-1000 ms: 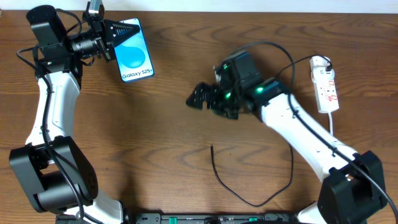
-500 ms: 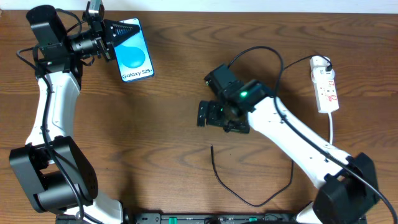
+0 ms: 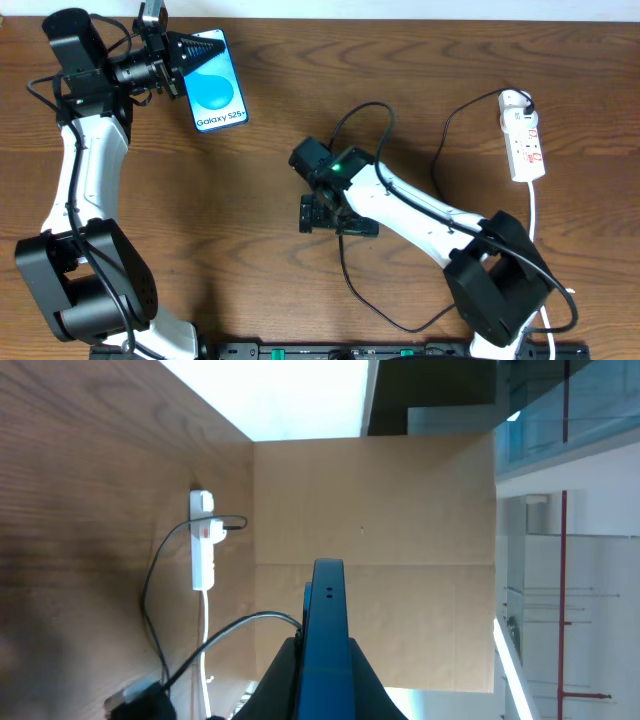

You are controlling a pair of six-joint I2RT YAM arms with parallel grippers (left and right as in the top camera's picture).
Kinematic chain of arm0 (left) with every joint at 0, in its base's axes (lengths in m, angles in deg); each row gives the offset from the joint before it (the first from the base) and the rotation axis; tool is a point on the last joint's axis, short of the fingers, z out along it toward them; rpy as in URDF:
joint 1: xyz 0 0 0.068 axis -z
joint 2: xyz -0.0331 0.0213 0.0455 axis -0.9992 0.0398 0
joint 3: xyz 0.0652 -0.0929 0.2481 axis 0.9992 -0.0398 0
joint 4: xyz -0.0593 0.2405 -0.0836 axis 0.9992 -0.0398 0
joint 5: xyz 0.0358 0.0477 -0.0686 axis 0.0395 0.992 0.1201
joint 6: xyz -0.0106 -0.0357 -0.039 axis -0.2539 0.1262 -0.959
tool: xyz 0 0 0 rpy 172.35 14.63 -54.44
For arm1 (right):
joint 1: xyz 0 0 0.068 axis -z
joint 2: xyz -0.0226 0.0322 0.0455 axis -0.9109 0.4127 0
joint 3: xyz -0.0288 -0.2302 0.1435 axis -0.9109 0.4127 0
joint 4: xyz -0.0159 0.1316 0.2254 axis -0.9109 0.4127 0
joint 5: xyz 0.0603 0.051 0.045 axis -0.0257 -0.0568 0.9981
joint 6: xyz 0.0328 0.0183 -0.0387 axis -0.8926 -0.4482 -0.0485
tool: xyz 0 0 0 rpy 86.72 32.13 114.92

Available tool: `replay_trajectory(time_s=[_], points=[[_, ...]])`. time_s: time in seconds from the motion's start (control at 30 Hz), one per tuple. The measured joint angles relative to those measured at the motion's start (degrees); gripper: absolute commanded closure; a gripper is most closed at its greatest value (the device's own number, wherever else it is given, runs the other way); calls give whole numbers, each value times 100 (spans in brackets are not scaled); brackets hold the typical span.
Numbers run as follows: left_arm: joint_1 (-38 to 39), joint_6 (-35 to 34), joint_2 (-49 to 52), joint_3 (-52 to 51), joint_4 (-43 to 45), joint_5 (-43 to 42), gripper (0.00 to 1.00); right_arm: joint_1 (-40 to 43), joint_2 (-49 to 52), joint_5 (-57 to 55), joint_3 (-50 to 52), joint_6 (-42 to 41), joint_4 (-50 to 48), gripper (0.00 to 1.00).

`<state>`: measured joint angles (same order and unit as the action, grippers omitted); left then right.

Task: Plug charger to phone and switch on socket
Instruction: 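Move the right gripper down over the black charging cable's end, then lower and close the right gripper on the cable connector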

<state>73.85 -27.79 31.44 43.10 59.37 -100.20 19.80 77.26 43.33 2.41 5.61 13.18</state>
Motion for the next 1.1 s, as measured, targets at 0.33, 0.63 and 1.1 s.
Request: replay_trajectory(time_s=[0.33, 0.63, 1.1], points=[[0, 2, 0, 0, 0, 0, 93, -190, 479, -20, -2, -195, 13, 6], [0, 4, 0, -2, 0, 0, 93, -214, 516, 52, 0, -245, 20, 7], [0, 17, 0, 0, 0, 0, 93, -214, 516, 273, 205, -367, -20, 12]])
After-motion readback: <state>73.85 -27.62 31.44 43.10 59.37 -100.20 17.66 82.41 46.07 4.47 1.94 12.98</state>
